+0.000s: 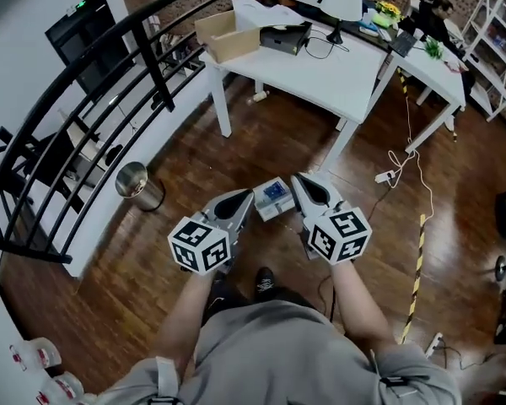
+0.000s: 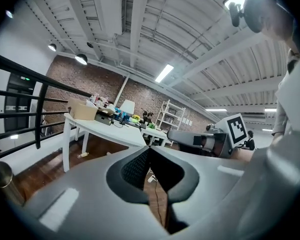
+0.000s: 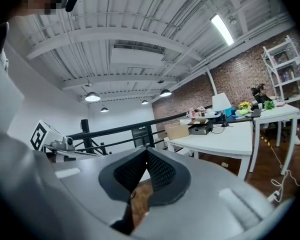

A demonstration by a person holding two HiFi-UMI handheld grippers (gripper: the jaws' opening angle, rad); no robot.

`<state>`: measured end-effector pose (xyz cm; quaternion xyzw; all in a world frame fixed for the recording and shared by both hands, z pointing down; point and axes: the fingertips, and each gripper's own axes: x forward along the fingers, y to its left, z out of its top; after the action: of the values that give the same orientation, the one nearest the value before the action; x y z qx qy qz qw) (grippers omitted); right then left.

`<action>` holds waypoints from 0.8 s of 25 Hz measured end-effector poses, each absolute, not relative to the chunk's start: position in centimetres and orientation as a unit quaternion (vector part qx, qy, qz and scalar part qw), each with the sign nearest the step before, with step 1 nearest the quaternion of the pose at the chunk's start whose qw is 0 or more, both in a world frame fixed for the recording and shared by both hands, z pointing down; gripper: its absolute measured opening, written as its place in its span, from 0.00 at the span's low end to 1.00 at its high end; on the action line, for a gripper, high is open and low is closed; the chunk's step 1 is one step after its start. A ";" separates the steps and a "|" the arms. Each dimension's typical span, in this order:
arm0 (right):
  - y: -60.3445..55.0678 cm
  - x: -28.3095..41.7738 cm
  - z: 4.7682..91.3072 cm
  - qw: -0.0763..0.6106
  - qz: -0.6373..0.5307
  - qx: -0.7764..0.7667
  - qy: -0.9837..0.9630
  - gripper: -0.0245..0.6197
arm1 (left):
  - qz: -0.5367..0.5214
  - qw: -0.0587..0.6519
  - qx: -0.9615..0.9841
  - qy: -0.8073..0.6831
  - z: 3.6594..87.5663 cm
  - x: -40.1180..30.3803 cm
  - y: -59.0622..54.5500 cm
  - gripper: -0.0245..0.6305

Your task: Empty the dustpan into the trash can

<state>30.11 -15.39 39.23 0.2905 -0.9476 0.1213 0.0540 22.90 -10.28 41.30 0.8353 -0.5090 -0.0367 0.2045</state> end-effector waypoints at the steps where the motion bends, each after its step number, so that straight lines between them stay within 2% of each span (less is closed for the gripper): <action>1: -16.0 30.3 39.6 0.057 0.123 0.303 -0.943 0.04 | -0.033 0.206 0.840 -0.501 41.4 22.8 -11.1 0.00; 7: -18.9 32.2 42.5 0.069 0.125 0.402 -0.904 0.04 | -0.002 0.215 0.872 -0.440 43.2 23.3 -14.1 0.00; 14: -19.5 34.8 50.4 0.095 0.173 0.523 -0.829 0.04 | 0.048 0.224 0.901 -0.369 47.1 23.4 -16.2 0.00; 17: -20.0 35.9 53.8 0.105 0.199 0.544 -0.808 0.07 | 0.062 0.229 0.905 -0.352 49.1 23.8 -17.0 0.00; 20: -21.4 37.0 56.9 0.112 0.221 0.563 -0.789 0.17 | 0.075 0.234 0.909 -0.335 51.2 24.6 -17.8 0.00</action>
<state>37.01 -21.36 56.93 0.5628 -0.7885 0.2213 0.1118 24.61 -17.78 51.16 0.9095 -0.3354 0.0752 0.2340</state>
